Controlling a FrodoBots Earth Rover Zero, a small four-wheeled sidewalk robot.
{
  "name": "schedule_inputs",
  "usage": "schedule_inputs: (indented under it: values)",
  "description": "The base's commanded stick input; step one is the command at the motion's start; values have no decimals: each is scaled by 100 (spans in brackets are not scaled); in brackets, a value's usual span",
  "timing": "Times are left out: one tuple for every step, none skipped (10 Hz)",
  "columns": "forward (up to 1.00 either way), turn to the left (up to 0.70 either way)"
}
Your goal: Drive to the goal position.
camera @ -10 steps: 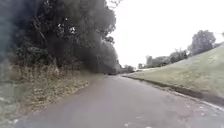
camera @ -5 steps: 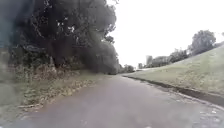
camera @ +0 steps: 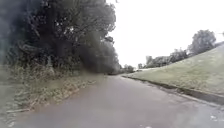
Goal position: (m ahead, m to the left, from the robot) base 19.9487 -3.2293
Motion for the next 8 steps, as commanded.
schedule_inputs:
  values:
    - [45,0]
    - [45,0]
    - [45,0]
    - [45,0]
    - [45,0]
    - [45,0]
    - [45,0]
    - [45,0]
